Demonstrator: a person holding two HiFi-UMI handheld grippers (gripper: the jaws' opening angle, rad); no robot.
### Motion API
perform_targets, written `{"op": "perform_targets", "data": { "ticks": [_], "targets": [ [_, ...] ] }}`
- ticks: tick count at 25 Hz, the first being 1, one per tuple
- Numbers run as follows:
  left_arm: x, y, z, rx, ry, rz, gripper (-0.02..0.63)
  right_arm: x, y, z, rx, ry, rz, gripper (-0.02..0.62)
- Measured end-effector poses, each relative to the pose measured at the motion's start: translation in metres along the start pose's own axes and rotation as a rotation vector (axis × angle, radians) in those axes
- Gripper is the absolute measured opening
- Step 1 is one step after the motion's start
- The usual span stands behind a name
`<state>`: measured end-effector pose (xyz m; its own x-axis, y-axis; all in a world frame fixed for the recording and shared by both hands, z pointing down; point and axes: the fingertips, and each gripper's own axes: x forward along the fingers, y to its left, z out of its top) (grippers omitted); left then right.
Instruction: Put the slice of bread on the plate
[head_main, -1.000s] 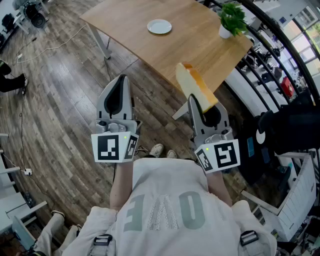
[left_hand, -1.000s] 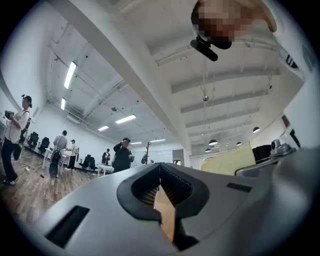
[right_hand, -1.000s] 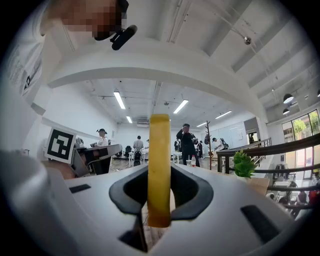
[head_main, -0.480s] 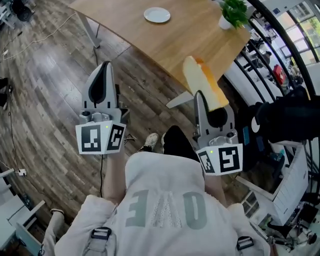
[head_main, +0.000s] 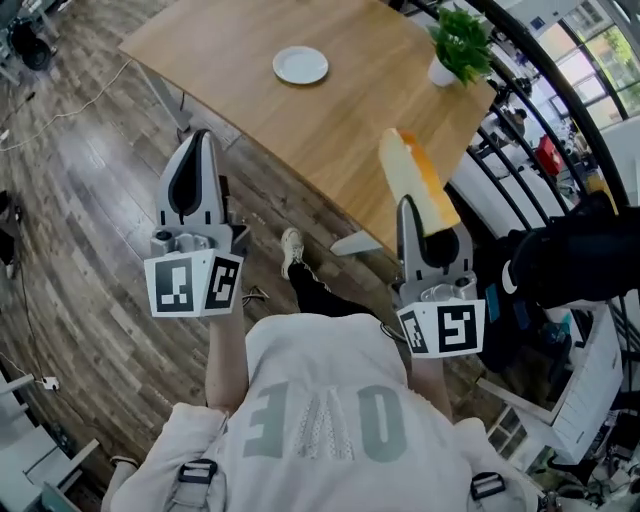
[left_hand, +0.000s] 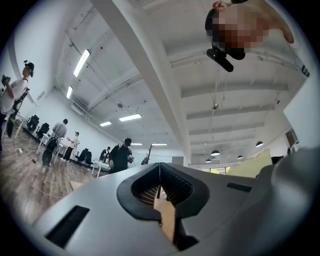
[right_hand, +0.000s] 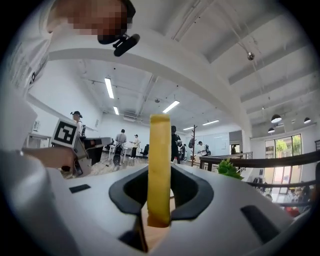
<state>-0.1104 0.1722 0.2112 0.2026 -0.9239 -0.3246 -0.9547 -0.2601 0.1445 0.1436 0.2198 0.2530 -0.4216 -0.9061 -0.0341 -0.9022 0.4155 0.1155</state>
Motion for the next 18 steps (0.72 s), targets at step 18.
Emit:
{"op": "perform_targets", "data": {
  "ticks": [18],
  "targets": [
    [0.191, 0.058, 0.004, 0.274, 0.038, -0.021, 0.009, 0.233, -0.071, 0.011, -0.141, -0.036, -0.009, 0.094]
  ]
}}
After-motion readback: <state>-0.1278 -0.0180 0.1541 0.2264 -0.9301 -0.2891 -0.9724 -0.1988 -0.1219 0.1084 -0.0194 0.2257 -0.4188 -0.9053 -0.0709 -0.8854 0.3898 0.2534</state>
